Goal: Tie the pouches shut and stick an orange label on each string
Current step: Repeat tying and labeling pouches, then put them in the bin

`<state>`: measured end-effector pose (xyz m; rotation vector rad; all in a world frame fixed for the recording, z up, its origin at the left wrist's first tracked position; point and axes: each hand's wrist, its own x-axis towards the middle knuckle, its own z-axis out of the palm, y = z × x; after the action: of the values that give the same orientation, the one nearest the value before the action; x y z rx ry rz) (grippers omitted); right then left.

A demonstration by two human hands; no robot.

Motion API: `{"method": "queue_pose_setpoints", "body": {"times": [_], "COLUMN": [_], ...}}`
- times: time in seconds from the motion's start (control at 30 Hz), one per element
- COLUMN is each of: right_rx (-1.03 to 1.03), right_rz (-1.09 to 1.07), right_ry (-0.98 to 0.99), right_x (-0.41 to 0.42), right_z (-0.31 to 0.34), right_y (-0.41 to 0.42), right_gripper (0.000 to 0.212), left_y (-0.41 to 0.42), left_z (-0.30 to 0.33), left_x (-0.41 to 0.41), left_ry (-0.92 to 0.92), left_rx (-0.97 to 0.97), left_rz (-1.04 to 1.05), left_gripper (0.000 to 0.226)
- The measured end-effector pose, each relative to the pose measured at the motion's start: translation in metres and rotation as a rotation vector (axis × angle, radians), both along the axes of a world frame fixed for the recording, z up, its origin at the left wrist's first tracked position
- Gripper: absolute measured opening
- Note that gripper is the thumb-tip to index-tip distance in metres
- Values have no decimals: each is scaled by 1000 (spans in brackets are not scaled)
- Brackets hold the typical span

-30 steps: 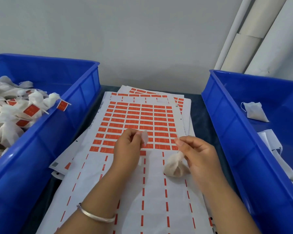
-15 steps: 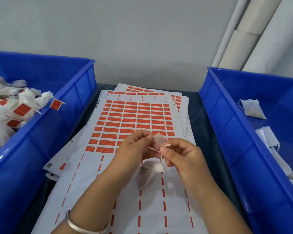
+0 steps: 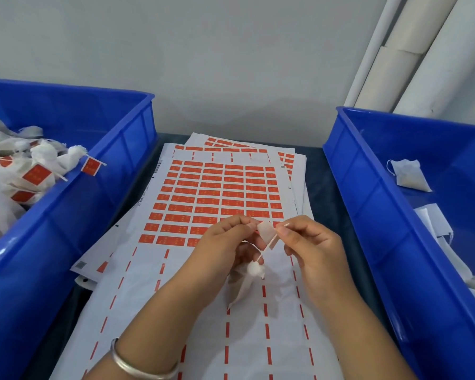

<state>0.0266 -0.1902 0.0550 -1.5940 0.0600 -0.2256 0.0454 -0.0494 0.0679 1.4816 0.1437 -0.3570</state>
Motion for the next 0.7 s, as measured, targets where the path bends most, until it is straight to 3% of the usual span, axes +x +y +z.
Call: {"method": "queue_pose_setpoints", "body": {"times": [0.23,0.7], "right_rx": [46,23], "right_rz": [-9,-66], "right_ry": [23,85], "right_x": [-1,3], "right_z": [0,-7], "right_y": [-1,-2], "right_gripper": [18,10], "left_y": [-1,-1], "left_z": [3,4], "left_x": [-2,-5], "left_ry": [16,-4], "left_rx": [38,35], "left_rz": [18,1], "left_gripper": [36,37]}}
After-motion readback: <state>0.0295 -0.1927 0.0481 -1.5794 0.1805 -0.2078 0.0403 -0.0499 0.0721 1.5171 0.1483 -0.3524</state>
